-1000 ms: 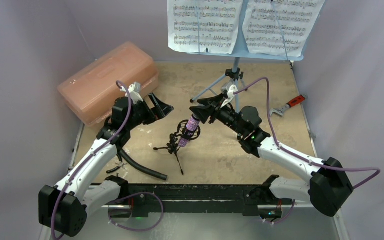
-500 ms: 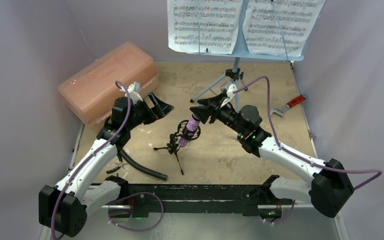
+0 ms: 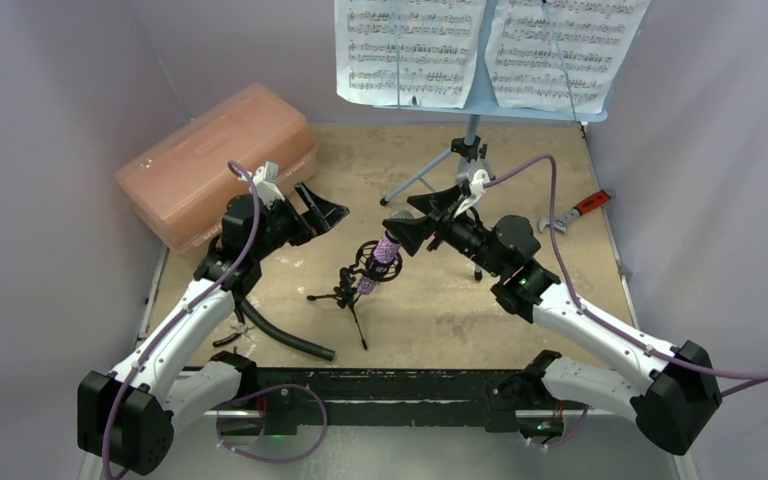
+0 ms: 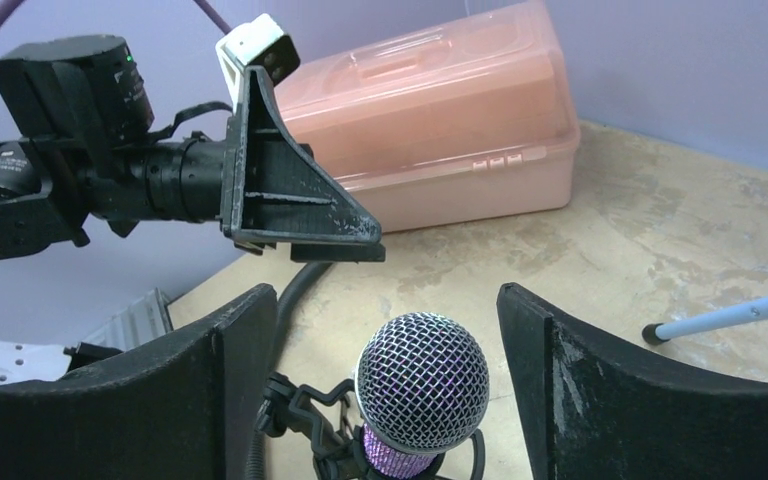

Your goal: Set up the instrument practice props

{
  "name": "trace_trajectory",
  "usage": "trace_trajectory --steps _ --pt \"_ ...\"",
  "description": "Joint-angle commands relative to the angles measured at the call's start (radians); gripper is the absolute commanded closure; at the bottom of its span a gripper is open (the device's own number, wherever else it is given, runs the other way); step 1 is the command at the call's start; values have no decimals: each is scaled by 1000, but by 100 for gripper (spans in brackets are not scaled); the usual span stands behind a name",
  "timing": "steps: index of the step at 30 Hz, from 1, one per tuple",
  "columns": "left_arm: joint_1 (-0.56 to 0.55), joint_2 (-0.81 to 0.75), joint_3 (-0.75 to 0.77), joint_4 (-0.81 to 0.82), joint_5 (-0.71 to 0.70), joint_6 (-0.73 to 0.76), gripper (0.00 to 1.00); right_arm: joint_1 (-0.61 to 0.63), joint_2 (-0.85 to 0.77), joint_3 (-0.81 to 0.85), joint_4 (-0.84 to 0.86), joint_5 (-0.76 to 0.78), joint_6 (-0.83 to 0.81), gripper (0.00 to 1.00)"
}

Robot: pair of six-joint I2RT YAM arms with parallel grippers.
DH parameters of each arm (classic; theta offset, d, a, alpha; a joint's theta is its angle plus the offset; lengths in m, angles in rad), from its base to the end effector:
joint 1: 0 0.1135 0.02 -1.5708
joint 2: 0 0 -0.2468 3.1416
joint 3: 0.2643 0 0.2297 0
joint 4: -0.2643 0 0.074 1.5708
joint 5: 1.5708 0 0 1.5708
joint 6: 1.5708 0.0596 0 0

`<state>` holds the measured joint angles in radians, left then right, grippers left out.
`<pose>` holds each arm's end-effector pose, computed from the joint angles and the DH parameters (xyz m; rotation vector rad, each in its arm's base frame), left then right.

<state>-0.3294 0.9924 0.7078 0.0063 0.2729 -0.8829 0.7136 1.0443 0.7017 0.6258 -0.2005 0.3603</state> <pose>0.2229 -0.0932 0.2794 -0.3428 1.9555 -1.0715 0.1828 0.1740 0.3459 -0.4169 1.3021 1.0408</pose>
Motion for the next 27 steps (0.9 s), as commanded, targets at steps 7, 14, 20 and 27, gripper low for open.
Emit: trace_trajectory --steps 7,14,20,27 --pt "4 -40 18 40 18 25 1 4 -103 49 -86 101 23 13" --pt "4 -40 43 3 11 69 1 4 -151 35 -124 120 22 14" --pt "5 -43 44 1 15 67 1 5 -169 44 -112 39 -37 14" --pt "4 -54 54 -29 5 84 1 3 -154 56 -95 -27 -43 13"
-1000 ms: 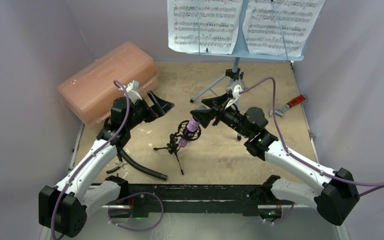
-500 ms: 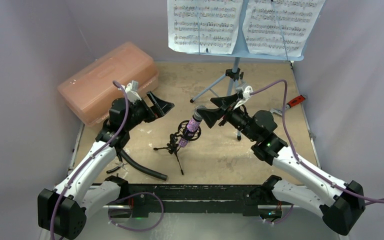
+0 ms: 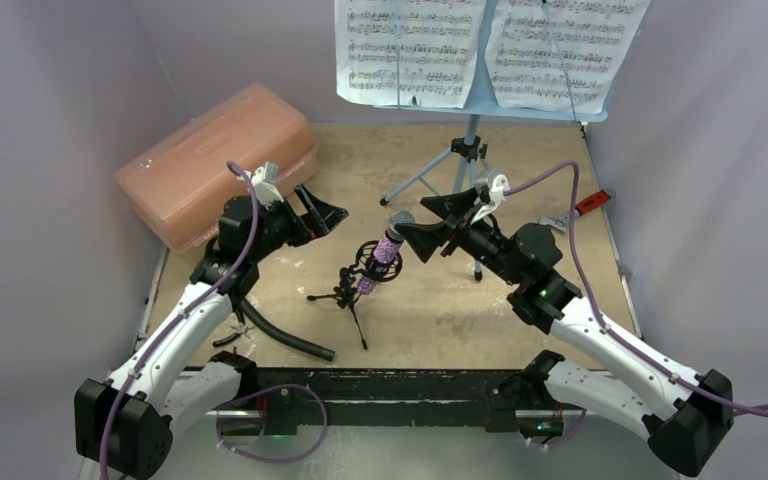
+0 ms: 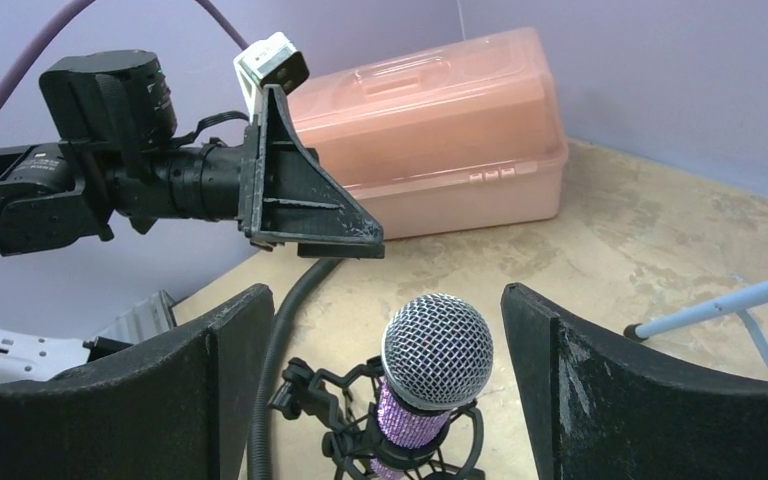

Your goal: Set up the instrument practice props

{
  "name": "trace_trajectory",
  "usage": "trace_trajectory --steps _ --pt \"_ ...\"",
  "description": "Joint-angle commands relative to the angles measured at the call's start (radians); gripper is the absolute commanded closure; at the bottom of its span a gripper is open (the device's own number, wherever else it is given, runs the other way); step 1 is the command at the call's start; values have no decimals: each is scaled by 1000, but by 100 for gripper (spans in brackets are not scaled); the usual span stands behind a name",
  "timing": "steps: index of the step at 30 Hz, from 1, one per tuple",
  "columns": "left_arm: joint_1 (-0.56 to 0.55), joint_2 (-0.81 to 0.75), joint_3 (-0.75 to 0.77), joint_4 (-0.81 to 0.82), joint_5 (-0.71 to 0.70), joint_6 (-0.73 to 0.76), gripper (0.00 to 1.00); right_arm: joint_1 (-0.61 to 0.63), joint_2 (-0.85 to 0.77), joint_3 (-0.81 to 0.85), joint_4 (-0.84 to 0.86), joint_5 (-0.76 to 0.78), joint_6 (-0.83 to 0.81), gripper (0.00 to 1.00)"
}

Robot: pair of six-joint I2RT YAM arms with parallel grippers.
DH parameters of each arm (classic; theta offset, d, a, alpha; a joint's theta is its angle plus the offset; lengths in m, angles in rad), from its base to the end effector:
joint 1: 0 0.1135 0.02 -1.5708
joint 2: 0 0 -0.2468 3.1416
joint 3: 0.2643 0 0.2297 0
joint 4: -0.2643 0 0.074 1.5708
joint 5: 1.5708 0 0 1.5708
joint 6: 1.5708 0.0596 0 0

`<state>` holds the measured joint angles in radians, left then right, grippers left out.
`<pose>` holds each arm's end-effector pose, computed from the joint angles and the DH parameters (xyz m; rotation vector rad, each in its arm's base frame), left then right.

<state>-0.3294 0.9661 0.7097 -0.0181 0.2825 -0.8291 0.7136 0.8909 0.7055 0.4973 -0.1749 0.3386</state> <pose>0.2177 -0.0920 0.2828 -0.2803 1.9527 -1.0465 0.1596 0.1519 0.3642 -0.4026 1.2687 1.0114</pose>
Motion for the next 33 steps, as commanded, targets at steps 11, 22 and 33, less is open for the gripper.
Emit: trace_trajectory --steps 11,22,33 --pt "4 -73 50 -39 -41 35 1 -64 -22 -5 150 -44 138 10" --pt "5 -124 63 -9 17 94 1 -241 -68 -58 160 -104 250 10" --pt "4 -135 123 -122 -8 205 1 -318 -142 -107 86 -58 257 7"
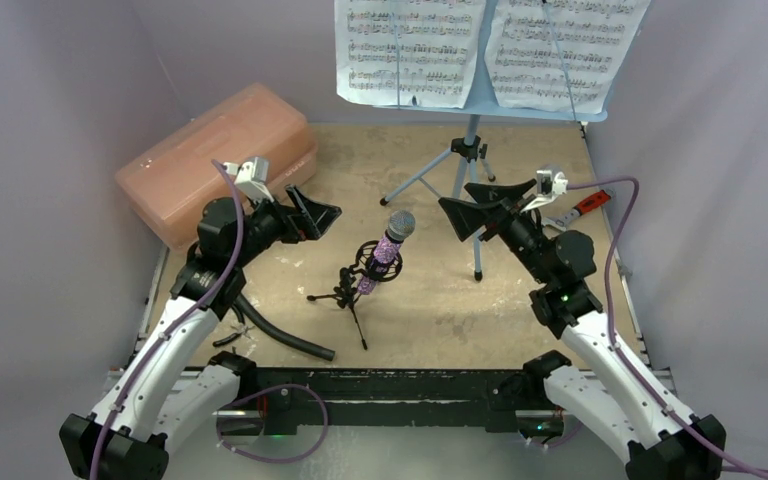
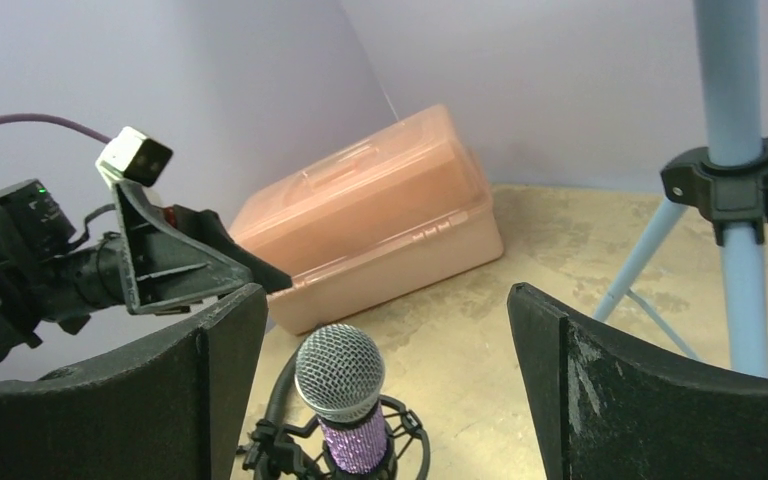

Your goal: Set up the instrument practice props

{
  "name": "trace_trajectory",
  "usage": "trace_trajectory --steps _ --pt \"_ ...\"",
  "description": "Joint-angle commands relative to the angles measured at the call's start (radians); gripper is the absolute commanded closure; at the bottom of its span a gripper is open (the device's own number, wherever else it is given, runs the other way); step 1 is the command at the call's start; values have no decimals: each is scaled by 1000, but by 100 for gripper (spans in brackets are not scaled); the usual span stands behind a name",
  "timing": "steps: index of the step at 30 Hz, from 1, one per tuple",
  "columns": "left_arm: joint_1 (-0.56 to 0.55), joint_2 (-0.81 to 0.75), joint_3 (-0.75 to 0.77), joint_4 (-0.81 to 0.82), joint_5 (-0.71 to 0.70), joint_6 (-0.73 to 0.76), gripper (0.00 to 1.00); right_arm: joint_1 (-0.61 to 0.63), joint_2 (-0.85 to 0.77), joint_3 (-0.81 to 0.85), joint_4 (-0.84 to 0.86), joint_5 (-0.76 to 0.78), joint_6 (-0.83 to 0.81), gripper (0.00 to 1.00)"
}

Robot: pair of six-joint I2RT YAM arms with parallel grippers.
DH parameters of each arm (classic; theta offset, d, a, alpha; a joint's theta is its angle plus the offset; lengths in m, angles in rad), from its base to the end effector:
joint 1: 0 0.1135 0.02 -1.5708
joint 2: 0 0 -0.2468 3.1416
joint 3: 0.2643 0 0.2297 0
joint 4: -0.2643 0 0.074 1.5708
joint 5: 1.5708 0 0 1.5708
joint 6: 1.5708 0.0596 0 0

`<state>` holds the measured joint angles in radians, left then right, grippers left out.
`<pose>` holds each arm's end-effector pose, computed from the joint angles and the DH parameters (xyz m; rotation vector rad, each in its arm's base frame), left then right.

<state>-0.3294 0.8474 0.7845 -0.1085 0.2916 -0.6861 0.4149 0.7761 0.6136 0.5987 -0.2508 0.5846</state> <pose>0.1940 -0.0844 0.3221 -0.1019 1.8394 -0.9829 0.1695 0.0908 0.3654 -0.1333 1.2022 1.0237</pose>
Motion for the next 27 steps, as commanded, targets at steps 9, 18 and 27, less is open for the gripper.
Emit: trace_trajectory --steps 9,18,27 --pt "4 -34 45 -57 -69 74 1 -52 -76 -47 -92 51 -32 6" --pt "4 -54 64 -46 22 136 1 -75 -112 -88 -167 71 -93 3" --pt "3 -7 151 -211 267 333 3 -99 -130 -121 -197 67 -98 2"
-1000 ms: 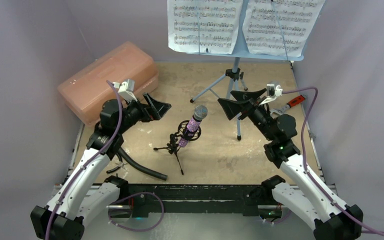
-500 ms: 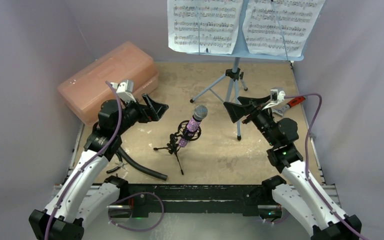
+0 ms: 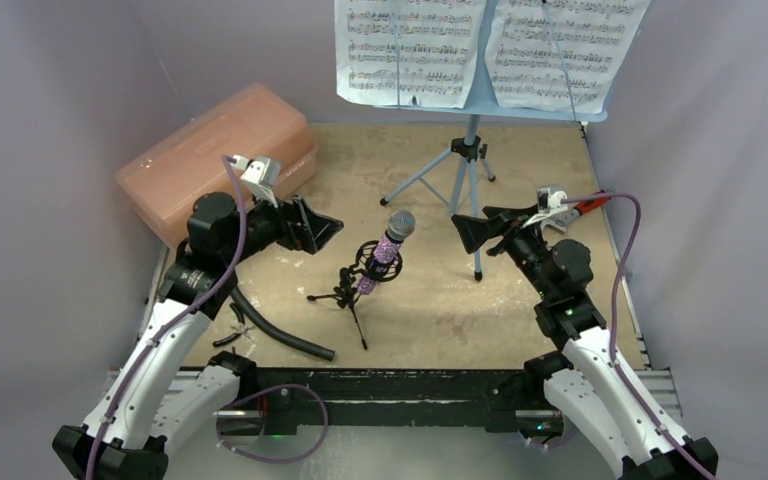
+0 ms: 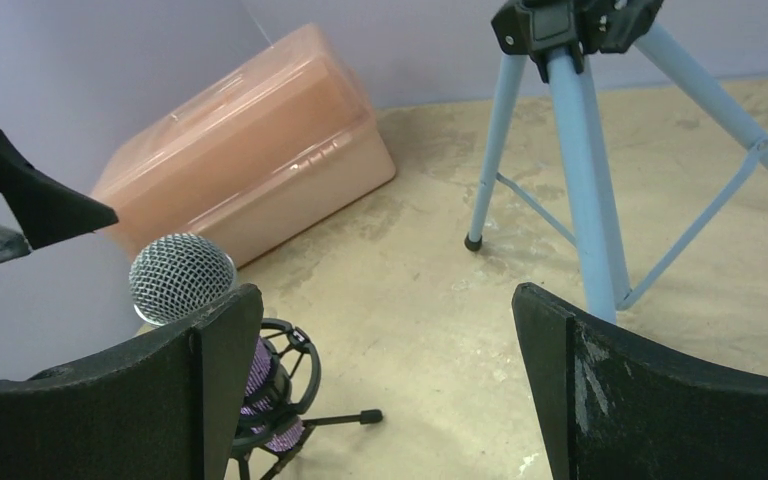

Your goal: Set up the instrument practice props

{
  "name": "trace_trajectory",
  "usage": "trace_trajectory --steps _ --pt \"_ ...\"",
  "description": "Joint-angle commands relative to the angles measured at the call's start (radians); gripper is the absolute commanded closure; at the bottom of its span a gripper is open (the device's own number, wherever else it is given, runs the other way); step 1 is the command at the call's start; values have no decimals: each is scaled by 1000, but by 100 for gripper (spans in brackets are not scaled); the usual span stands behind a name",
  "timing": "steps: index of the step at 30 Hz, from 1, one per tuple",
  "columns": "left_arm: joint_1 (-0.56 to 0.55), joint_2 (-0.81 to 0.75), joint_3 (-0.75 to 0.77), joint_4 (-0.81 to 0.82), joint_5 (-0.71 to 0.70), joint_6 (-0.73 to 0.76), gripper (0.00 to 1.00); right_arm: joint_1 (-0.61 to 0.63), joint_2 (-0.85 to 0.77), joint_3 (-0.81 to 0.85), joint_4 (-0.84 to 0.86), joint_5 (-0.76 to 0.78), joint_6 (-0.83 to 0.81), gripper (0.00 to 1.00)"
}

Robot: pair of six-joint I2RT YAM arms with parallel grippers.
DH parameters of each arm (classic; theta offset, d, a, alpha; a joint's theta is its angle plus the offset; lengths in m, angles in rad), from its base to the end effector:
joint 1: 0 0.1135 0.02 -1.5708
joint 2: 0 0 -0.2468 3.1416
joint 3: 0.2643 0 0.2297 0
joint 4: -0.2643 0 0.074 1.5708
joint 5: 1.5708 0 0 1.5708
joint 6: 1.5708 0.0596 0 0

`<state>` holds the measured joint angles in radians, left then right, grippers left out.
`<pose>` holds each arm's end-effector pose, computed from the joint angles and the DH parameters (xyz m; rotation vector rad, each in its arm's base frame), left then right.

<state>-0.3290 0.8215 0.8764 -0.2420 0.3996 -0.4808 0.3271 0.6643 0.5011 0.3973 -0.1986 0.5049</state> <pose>0.1786 -0.0855 0.3423 0.1659 1.8317 -0.9295 0.1695 0.0699 0.3196 -0.0509 1.3892 0.8316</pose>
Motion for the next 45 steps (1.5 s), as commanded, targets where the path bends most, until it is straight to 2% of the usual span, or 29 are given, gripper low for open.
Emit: trace_trajectory --steps 1,4,7,11,21,26,31,34,40,45 --pt "0 27 65 -106 186 152 4 -15 -19 -12 5 12 -15 2" --pt "-16 53 90 -225 201 241 4 -20 -19 -20 6 3 -3 3" --pt "-72 90 123 -358 136 333 4 -22 -15 -25 11 0 3 3" --pt "-236 147 146 -453 -23 385 4 -25 -5 -26 17 -10 5 3" --pt "-335 208 133 -395 -147 375 4 -26 2 -23 2 -7 -8 2" --pt "-428 267 146 -411 -329 363 4 -29 3 -7 -22 6 -33 3" --pt "-451 274 158 -400 -477 329 4 -35 11 1 -35 11 -54 2" --pt "-451 275 164 -376 -449 313 4 -37 20 2 -34 11 -62 2" --pt "-451 215 101 -217 -192 299 3 -42 43 19 -32 11 -85 3" --pt "-451 170 86 -140 -164 261 1 -45 67 59 -37 -1 -116 2"
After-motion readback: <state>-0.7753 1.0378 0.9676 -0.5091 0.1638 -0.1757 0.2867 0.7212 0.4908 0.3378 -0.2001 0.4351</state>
